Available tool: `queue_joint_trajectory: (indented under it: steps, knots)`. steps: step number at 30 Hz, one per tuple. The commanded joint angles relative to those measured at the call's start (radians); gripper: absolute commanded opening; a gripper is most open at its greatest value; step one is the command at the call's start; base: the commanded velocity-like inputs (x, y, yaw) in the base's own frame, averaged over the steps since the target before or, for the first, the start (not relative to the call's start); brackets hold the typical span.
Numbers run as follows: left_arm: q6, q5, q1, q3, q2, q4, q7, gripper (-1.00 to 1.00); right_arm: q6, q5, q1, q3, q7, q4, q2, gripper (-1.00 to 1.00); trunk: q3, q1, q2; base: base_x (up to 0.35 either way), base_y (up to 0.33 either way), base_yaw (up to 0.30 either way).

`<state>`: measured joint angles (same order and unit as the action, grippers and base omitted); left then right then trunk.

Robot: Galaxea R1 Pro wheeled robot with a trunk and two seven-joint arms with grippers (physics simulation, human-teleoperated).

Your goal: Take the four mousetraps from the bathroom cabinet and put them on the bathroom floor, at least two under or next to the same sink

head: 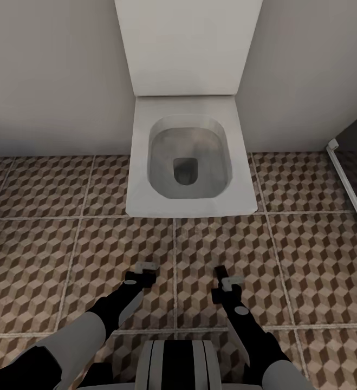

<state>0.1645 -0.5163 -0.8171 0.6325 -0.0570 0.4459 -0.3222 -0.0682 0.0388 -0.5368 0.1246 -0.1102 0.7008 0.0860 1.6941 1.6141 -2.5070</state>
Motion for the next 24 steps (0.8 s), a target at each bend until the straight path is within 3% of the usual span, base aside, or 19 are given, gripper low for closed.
queue_joint_trajectory:
  steps: [1, 24]
  knots:
    - [0.004, -0.006, -0.001, 0.009, 0.001, 0.002, -0.011, -1.0, -0.007, 0.002, 0.0, 0.003, -0.007, -0.003, 0.0, -1.0, 0.0, 0.0, 0.0, 0.0, 0.0, 0.0]
    - [0.004, -0.007, -0.001, 0.01, -0.001, -0.013, -0.011, -1.0, -0.009, 0.003, 0.0, 0.003, -0.008, -0.012, 0.0, -1.0, 0.0, 0.0, 0.0, 0.0, 0.0, 0.0]
